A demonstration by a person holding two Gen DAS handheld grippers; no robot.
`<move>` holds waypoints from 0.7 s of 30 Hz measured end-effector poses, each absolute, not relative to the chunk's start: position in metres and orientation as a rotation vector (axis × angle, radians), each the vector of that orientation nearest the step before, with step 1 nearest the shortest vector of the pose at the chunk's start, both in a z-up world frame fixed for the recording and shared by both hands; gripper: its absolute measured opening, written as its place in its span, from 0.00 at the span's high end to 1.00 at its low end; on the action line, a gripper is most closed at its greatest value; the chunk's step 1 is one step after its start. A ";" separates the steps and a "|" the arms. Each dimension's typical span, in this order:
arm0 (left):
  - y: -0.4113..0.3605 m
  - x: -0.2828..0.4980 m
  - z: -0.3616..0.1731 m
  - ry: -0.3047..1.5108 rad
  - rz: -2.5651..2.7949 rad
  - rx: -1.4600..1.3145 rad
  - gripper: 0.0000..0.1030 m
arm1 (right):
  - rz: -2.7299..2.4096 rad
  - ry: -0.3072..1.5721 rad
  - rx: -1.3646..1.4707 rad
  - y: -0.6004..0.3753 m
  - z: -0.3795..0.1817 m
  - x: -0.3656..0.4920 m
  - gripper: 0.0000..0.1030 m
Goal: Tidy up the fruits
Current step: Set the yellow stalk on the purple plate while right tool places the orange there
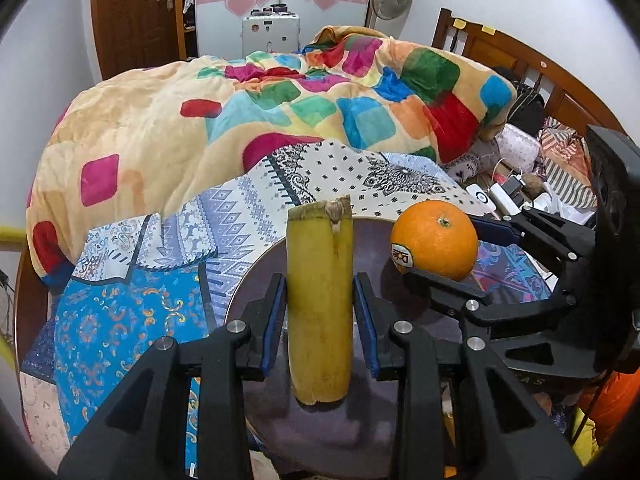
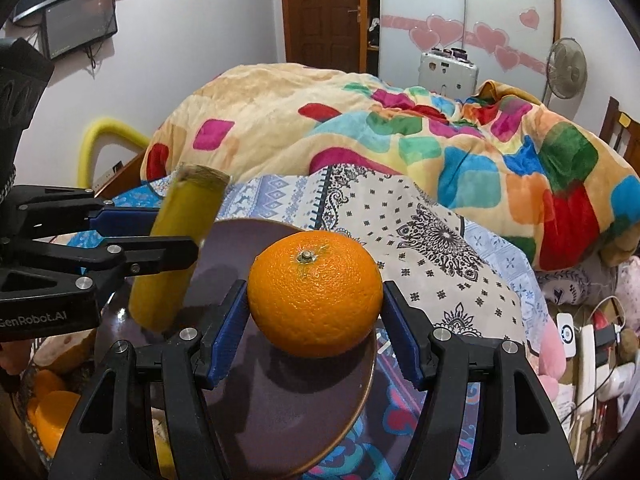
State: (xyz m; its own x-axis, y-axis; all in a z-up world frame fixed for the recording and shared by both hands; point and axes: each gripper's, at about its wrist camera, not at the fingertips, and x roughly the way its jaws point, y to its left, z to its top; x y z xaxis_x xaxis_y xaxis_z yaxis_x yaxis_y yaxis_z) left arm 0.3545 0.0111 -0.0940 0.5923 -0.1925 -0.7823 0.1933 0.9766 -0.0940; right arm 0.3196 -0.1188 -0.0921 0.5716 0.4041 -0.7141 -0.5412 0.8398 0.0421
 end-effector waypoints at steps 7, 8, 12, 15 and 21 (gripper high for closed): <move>0.014 0.355 -0.095 0.905 -0.220 -0.016 0.67 | 0.557 0.815 -0.215 -0.116 -0.097 0.320 0.38; 0.014 0.353 -0.091 0.896 -0.223 -0.015 0.67 | 0.555 0.823 -0.218 -0.116 -0.098 0.321 0.38; 0.012 0.344 -0.080 0.863 -0.212 0.019 0.67 | 0.551 0.843 -0.215 -0.117 -0.100 0.321 0.38; 0.011 0.336 -0.073 0.840 -0.204 0.043 0.67 | 0.550 0.843 -0.210 -0.119 -0.098 0.318 0.38; 0.017 0.321 -0.065 0.825 -0.195 0.043 0.67 | 0.530 0.742 -0.228 -0.120 -0.071 0.301 0.24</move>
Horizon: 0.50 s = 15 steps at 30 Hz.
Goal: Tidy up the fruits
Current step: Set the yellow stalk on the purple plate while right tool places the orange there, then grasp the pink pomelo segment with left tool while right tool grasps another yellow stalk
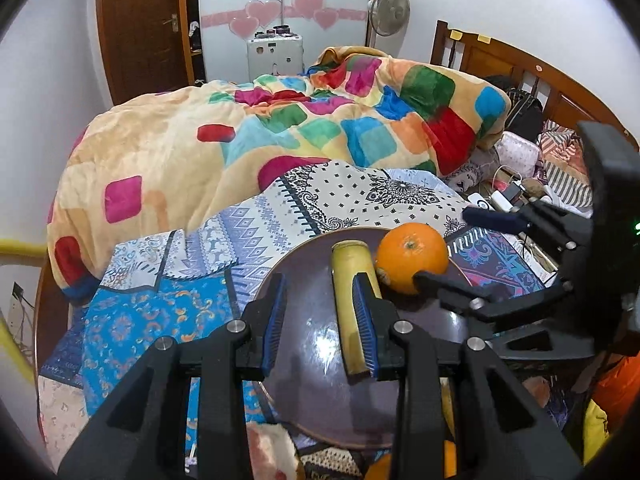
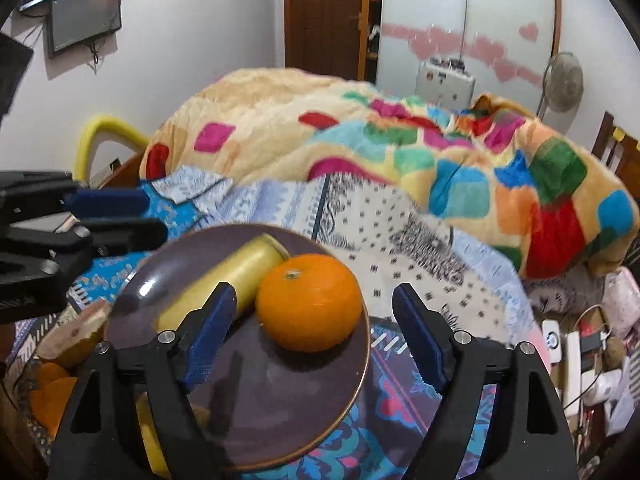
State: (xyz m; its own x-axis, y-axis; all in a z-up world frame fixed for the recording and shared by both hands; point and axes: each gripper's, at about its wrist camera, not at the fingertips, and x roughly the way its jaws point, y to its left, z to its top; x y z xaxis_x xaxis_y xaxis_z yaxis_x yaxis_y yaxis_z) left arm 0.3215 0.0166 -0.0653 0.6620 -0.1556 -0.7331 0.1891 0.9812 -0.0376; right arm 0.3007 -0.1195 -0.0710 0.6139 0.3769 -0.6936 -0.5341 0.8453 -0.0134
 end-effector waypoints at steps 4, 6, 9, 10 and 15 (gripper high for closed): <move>0.024 0.310 -0.060 0.814 -0.186 0.027 0.67 | 0.515 0.702 -0.233 -0.122 -0.056 0.285 0.24; 0.028 0.303 -0.056 0.809 -0.181 0.014 0.67 | 0.514 0.688 -0.238 -0.123 -0.050 0.275 0.24; 0.032 0.288 -0.048 0.798 -0.171 0.015 0.67 | 0.507 0.663 -0.247 -0.124 -0.042 0.261 0.24; 0.033 0.284 -0.046 0.794 -0.169 0.015 0.67 | 0.506 0.656 -0.248 -0.124 -0.039 0.256 0.24; 0.039 0.253 -0.035 0.773 -0.159 0.027 0.64 | 0.509 0.630 -0.240 -0.124 -0.029 0.233 0.24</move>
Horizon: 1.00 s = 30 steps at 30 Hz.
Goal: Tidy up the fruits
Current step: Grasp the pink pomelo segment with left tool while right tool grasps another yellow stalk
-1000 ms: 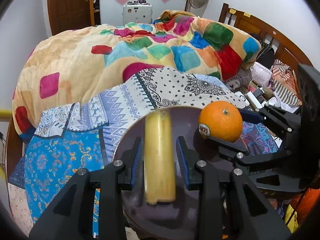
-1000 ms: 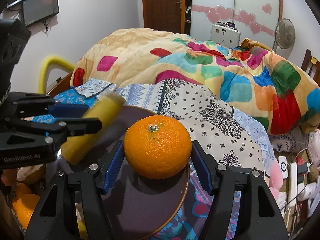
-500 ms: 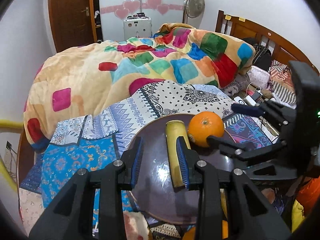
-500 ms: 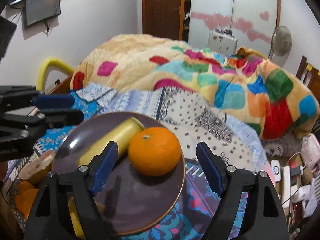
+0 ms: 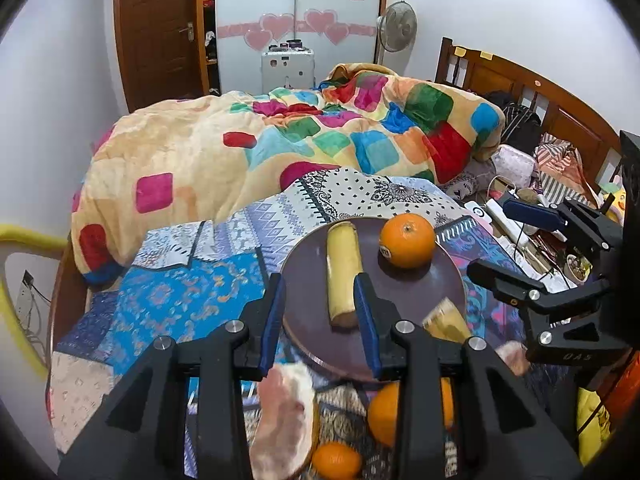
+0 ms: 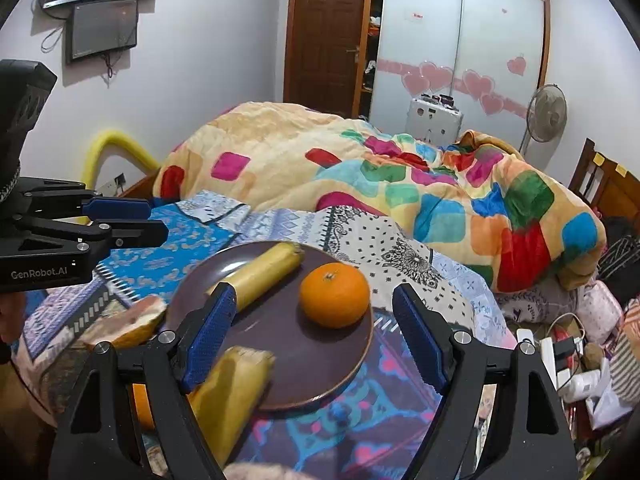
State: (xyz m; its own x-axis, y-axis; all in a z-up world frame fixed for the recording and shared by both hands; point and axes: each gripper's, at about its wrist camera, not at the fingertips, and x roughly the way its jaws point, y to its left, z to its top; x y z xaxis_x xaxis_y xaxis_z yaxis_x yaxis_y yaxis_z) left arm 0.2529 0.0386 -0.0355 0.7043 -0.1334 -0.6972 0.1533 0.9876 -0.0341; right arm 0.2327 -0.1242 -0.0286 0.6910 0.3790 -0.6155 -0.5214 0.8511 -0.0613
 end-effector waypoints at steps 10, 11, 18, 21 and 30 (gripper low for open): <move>0.054 0.210 -0.043 0.792 -0.138 0.032 0.52 | 0.513 0.627 -0.232 -0.124 -0.029 0.191 0.24; 0.055 0.208 -0.045 0.798 -0.138 0.031 0.52 | 0.515 0.634 -0.228 -0.124 -0.031 0.189 0.24; 0.059 0.200 -0.076 0.863 -0.127 0.050 0.52 | 0.516 0.693 -0.202 -0.124 -0.053 0.182 0.24; 0.061 0.200 -0.092 0.896 -0.130 0.047 0.52 | 0.509 0.719 -0.199 -0.122 -0.064 0.185 0.24; 0.064 0.217 -0.127 0.966 -0.140 0.009 0.52 | 0.517 0.768 -0.173 -0.116 -0.080 0.196 0.34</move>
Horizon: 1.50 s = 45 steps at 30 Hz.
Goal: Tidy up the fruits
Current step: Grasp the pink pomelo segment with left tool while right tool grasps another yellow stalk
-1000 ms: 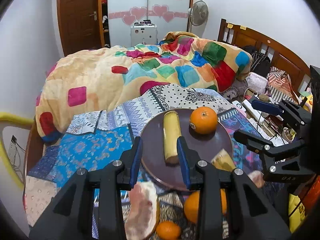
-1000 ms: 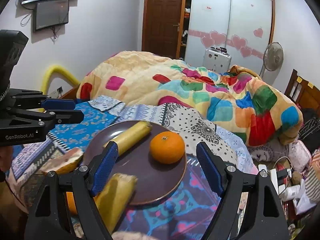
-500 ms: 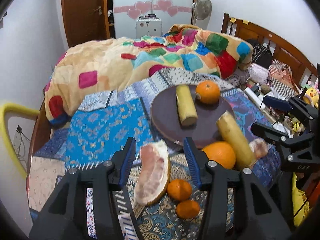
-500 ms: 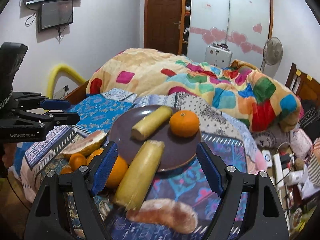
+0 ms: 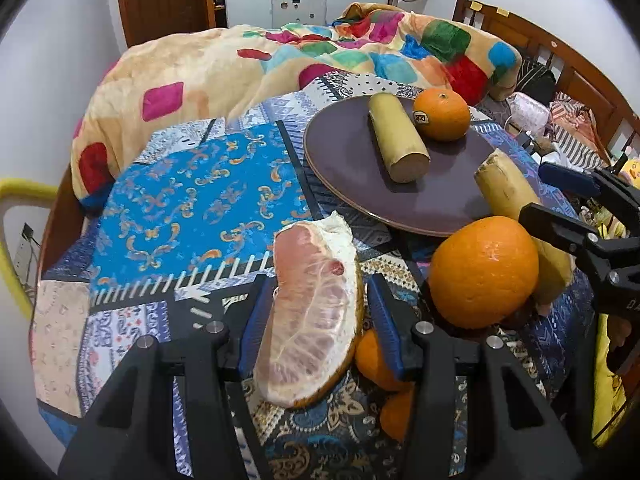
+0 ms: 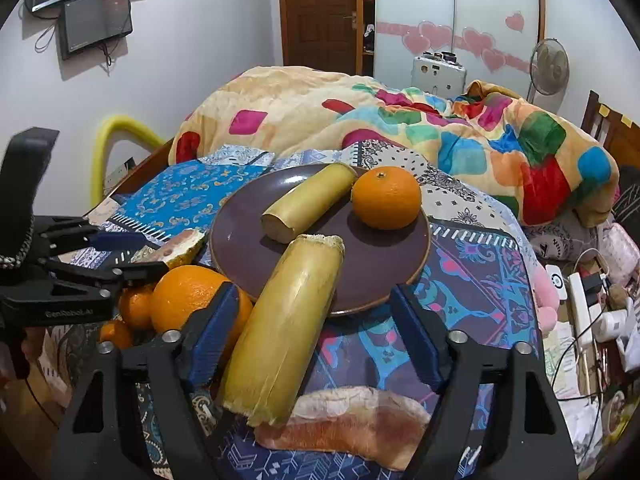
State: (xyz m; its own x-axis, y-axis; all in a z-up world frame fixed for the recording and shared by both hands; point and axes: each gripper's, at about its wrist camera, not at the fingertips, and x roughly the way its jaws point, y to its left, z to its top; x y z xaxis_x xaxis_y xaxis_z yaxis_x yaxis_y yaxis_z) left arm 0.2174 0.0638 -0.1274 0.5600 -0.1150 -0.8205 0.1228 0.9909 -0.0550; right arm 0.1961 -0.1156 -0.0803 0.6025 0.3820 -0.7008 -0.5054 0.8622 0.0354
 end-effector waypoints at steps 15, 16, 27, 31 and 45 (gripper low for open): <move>0.065 0.245 -0.138 1.018 -0.144 -0.024 0.51 | 0.556 0.836 -0.133 -0.108 -0.089 0.212 0.48; 0.066 0.248 -0.139 1.026 -0.146 -0.032 0.51 | 0.561 0.840 -0.133 -0.108 -0.089 0.212 0.50; 0.070 0.240 -0.136 0.992 -0.125 -0.016 0.55 | 0.580 0.829 -0.130 -0.109 -0.089 0.207 0.57; 0.075 0.228 -0.125 0.948 -0.108 -0.001 0.64 | 0.581 0.805 -0.145 -0.111 -0.084 0.200 0.58; 0.077 0.190 -0.075 0.831 -0.079 0.028 0.87 | 0.586 0.710 -0.127 -0.129 -0.047 0.174 0.63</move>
State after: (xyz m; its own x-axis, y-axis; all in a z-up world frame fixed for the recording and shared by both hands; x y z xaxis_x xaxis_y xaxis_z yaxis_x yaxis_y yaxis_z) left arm 0.1899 0.0772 -0.0749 0.6714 -0.0590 -0.7388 0.0807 0.9967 -0.0062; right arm 0.1737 -0.1288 -0.0475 0.6056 0.4634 -0.6469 -0.5475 0.8326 0.0838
